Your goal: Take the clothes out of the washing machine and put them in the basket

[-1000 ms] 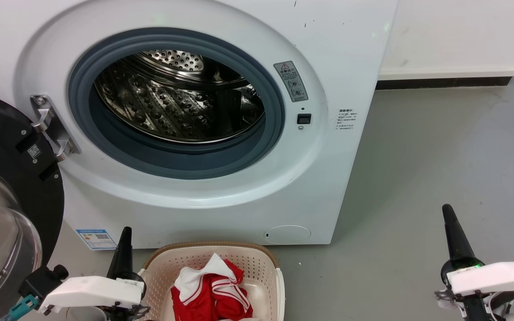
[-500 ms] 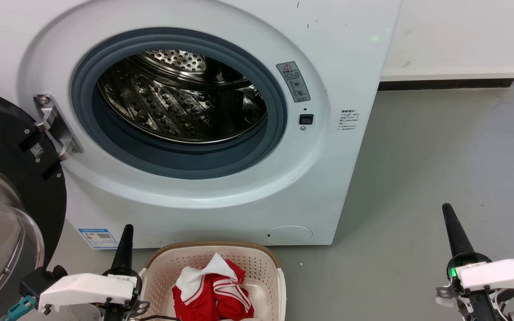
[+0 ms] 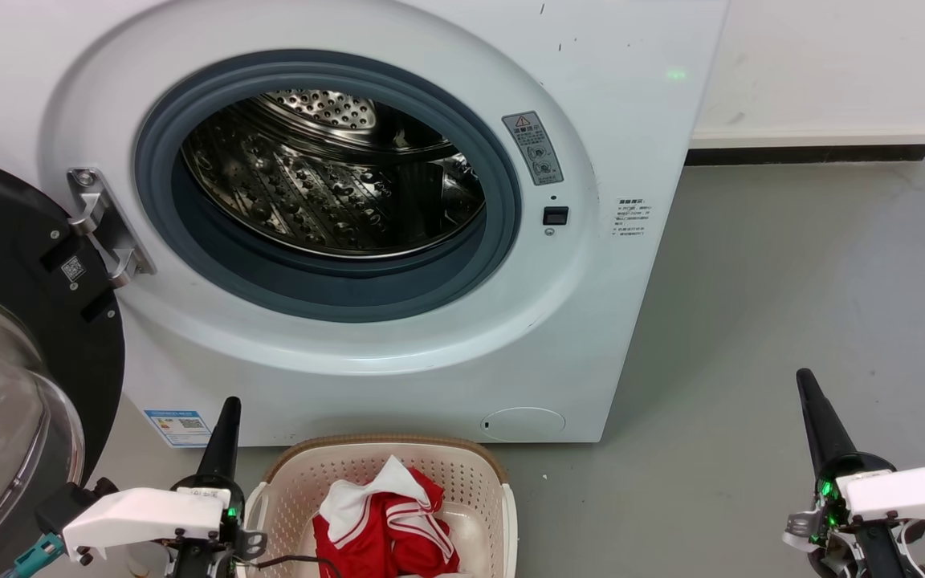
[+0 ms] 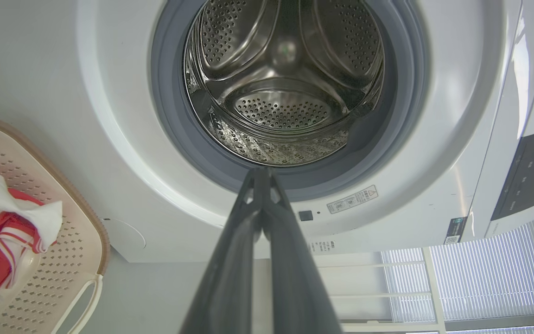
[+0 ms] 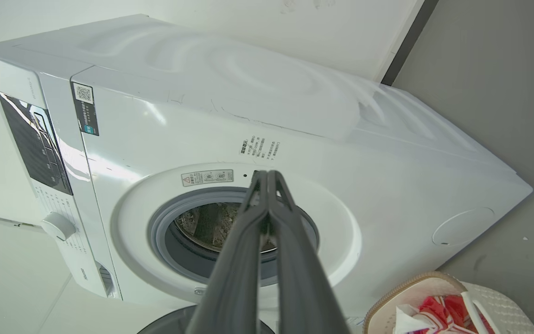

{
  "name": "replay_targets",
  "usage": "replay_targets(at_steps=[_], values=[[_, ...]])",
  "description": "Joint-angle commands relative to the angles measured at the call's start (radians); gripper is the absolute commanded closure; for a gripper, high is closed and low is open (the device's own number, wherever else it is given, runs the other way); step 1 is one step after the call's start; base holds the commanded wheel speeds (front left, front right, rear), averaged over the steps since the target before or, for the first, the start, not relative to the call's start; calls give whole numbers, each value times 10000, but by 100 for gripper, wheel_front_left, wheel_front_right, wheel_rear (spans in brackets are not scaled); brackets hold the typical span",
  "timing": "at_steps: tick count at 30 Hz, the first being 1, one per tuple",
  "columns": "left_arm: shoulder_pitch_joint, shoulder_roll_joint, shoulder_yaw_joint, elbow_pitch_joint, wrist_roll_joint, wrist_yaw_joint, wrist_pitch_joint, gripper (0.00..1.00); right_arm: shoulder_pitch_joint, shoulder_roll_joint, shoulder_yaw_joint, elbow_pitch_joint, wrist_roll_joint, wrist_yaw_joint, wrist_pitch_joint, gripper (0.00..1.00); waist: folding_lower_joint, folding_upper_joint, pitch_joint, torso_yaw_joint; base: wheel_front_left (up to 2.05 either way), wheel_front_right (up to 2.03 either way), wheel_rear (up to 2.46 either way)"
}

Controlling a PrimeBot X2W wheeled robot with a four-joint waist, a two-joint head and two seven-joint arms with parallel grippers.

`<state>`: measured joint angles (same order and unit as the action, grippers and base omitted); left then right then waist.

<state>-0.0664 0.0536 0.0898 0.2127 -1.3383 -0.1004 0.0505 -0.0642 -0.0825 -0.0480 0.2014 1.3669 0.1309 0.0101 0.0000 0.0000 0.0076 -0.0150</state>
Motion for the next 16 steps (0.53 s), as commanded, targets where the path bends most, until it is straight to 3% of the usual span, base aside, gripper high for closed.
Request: replay_targets(at_steps=[1,16], values=[[-188,2,40,-22,-209,-70,51,100,-284,-29,-27,15,226,-1,68,100,0,0,-2,5,0,0,0],[-321,-20,152,164,-1467,-202,348,100,-368,7,-152,214,1499,-2,393,100,0,0,-21,71,0,0,0]])
